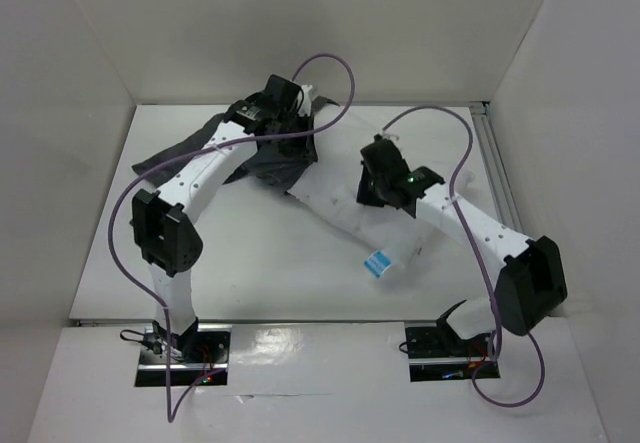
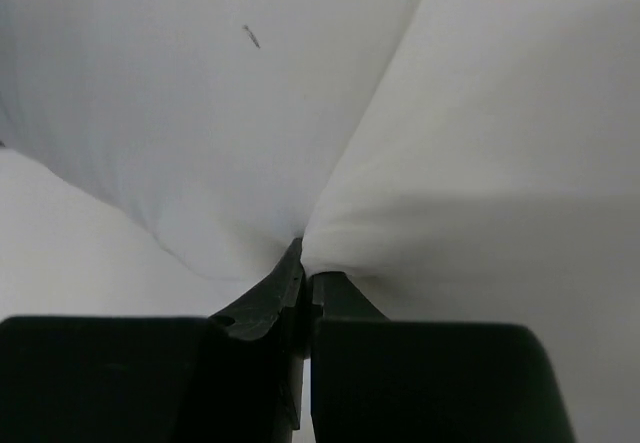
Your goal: Put the pillow into the pillowcase
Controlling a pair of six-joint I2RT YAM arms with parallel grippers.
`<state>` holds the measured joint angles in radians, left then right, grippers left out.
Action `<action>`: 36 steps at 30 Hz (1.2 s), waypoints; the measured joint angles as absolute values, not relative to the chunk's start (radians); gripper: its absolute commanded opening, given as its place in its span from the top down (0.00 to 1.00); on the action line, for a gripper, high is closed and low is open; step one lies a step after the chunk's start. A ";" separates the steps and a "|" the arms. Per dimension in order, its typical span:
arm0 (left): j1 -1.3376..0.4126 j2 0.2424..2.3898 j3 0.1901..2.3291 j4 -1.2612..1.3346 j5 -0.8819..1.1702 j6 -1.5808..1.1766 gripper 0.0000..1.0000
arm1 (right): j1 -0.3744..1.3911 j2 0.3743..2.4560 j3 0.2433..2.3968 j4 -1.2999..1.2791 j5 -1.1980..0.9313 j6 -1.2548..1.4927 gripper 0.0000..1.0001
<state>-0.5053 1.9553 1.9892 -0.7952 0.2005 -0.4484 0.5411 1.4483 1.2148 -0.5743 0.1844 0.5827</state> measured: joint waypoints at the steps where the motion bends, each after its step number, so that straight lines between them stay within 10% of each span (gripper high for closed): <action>1: -0.509 1.926 1.966 -0.803 0.198 -0.446 0.58 | 0.585 1.413 1.141 -0.570 0.183 0.612 0.93; 5: -0.519 1.844 1.986 -0.830 0.208 -0.443 0.21 | 0.664 1.371 1.096 -0.579 0.178 0.665 0.33; 8: -0.530 1.825 2.084 -0.833 0.212 -0.437 0.15 | 0.694 1.366 1.164 -0.627 0.207 0.661 0.15; 12: -0.530 1.839 2.220 -0.831 0.196 -0.416 0.28 | 0.679 1.363 1.306 -0.699 0.337 0.642 0.10; 29: -0.562 2.275 2.299 -0.548 -0.583 -0.100 0.20 | 0.126 1.176 1.144 -0.830 0.394 0.783 0.01; 36: -0.552 2.267 2.268 -0.515 -0.604 -0.108 0.49 | 0.080 1.161 0.982 -0.797 0.240 0.770 0.00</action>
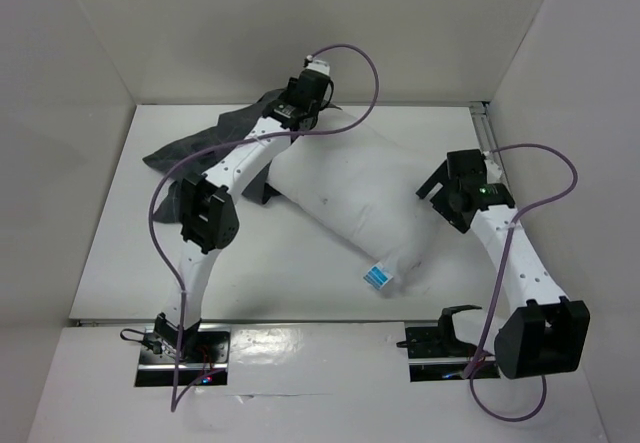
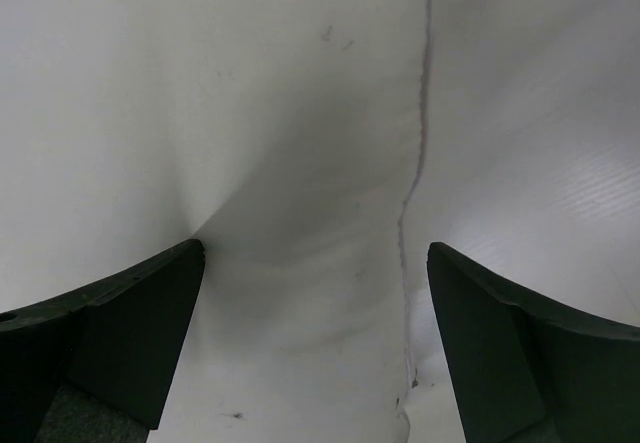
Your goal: Put the pillow into the pillowcase
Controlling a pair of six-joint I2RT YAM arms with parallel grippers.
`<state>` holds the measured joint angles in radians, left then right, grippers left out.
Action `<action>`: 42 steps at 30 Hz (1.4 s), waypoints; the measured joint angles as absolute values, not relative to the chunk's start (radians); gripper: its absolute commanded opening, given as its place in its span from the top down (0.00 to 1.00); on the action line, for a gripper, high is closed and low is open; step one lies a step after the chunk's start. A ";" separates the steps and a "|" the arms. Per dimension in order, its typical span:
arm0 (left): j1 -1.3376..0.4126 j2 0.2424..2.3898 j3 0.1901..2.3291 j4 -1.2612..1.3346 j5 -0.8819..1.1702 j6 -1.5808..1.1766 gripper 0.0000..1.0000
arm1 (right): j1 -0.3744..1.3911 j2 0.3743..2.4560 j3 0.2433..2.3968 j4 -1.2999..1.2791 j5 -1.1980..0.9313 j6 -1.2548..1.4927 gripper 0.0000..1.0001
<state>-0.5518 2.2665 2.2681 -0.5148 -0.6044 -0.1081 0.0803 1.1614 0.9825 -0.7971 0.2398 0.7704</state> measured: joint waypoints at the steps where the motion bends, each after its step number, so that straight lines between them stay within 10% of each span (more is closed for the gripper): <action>1: -0.544 2.267 2.268 -0.518 -0.597 -0.117 0.59 | 0.080 1.153 0.972 -0.779 0.221 0.763 0.00; 6: -0.492 2.267 2.273 -0.551 -0.514 -0.166 1.00 | 0.078 1.139 0.931 -0.708 0.145 0.732 0.13; 10: -0.466 2.267 2.296 -0.570 -0.425 -0.196 1.00 | 0.104 1.155 0.921 -0.640 0.105 0.708 0.99; 28: -0.705 2.052 2.374 -0.591 -0.027 -0.353 1.00 | 0.488 1.150 1.352 -0.731 0.112 0.534 1.00; 40: -0.733 2.074 2.221 -0.535 0.053 -0.506 1.00 | 0.433 1.048 0.974 -0.733 0.204 0.627 1.00; 42: -0.752 2.075 2.224 -0.545 0.037 -0.501 0.77 | 0.419 1.025 0.973 -0.751 0.218 0.632 1.00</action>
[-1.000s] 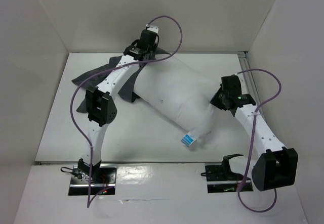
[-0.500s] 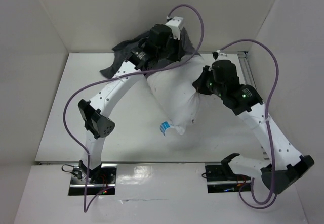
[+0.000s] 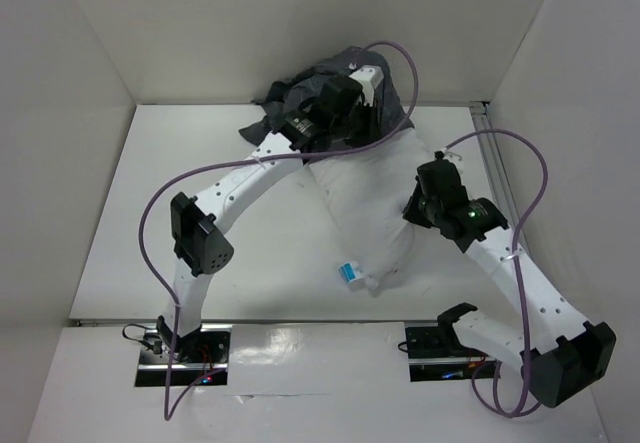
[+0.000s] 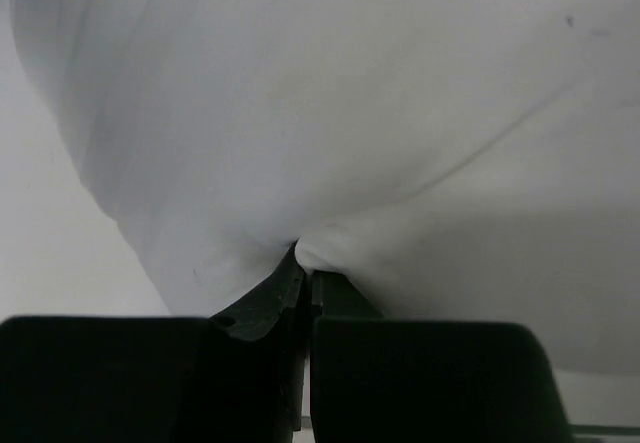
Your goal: Put the pillow into the pillowcase
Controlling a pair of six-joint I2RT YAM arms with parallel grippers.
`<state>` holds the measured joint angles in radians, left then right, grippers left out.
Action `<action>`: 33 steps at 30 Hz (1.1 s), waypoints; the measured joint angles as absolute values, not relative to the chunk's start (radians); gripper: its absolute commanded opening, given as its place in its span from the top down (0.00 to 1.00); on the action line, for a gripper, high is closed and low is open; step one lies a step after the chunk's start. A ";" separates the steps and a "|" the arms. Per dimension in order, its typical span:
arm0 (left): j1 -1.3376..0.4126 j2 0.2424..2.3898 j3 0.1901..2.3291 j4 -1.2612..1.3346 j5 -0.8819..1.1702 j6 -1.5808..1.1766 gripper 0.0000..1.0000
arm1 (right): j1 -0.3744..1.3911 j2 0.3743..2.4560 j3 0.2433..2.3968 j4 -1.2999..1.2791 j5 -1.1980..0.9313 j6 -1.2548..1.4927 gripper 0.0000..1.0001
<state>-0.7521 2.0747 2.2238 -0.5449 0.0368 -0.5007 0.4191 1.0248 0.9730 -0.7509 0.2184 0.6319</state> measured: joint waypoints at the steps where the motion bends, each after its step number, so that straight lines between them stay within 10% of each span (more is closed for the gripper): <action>1: -0.762 2.075 2.233 -0.548 0.031 -0.495 0.47 | 0.414 1.010 0.973 -0.766 0.233 0.633 0.89; 6: -0.818 2.104 2.371 -0.617 0.112 -0.477 0.00 | 0.369 0.985 1.023 -0.846 0.273 0.628 0.14; 9: -0.838 2.089 2.397 -0.631 0.128 -0.450 0.00 | 0.357 1.019 1.140 -0.854 0.303 0.596 0.03; 12: -0.786 2.039 2.366 -0.647 0.135 -0.435 0.00 | 0.355 1.071 1.303 -0.854 0.322 0.554 0.01; 17: -0.587 1.853 2.180 -0.644 0.058 -0.422 0.41 | 0.371 1.192 1.514 -0.840 0.323 0.471 0.01; 24: -0.355 1.667 1.744 -0.567 0.001 -0.474 0.07 | 0.582 1.561 1.750 -0.838 0.362 0.369 0.00; 33: -0.328 1.807 1.374 -0.388 0.109 -0.609 0.10 | 0.699 1.856 1.771 -0.880 0.478 0.324 0.00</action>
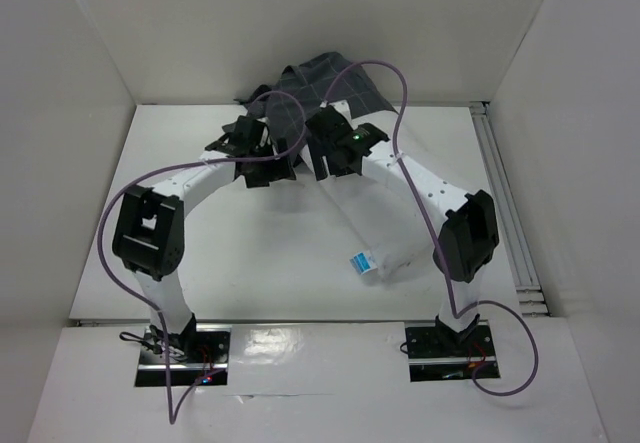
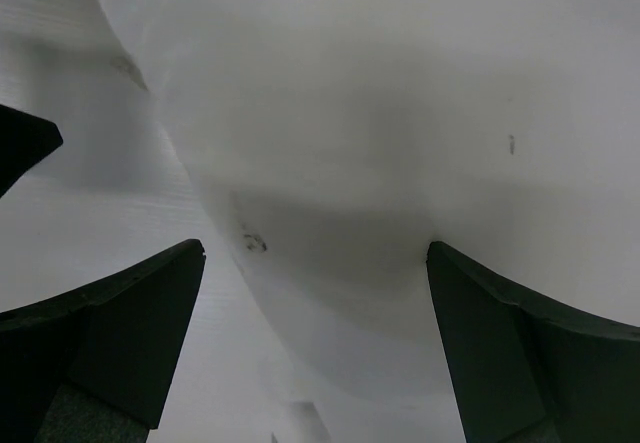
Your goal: Put the pillow into the pillowcase
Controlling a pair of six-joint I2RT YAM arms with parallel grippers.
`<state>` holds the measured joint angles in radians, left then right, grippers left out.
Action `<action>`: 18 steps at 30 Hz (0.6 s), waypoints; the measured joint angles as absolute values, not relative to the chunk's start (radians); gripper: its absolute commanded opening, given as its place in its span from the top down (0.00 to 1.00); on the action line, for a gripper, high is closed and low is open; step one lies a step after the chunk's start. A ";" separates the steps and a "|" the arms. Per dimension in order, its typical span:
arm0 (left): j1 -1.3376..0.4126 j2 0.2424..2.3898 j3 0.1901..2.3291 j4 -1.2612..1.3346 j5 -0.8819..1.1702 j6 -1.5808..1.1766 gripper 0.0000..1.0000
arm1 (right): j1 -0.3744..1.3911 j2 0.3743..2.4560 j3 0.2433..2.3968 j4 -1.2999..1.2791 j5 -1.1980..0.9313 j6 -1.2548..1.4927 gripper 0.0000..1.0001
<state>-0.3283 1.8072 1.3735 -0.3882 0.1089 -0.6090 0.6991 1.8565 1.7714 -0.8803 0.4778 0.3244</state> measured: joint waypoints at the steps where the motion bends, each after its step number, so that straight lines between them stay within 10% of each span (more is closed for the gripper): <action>1: -0.324 1.832 1.372 -0.360 0.123 -0.617 0.10 | 0.694 1.856 1.761 -0.884 0.485 0.324 0.00; 18: -0.271 2.086 1.442 0.039 0.168 -0.677 0.26 | 0.584 1.761 1.620 -0.831 0.427 0.324 0.00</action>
<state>-0.2707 2.0857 1.4418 0.0387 0.1680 -0.6765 0.5842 1.7615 1.6203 -0.8314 0.4267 0.3241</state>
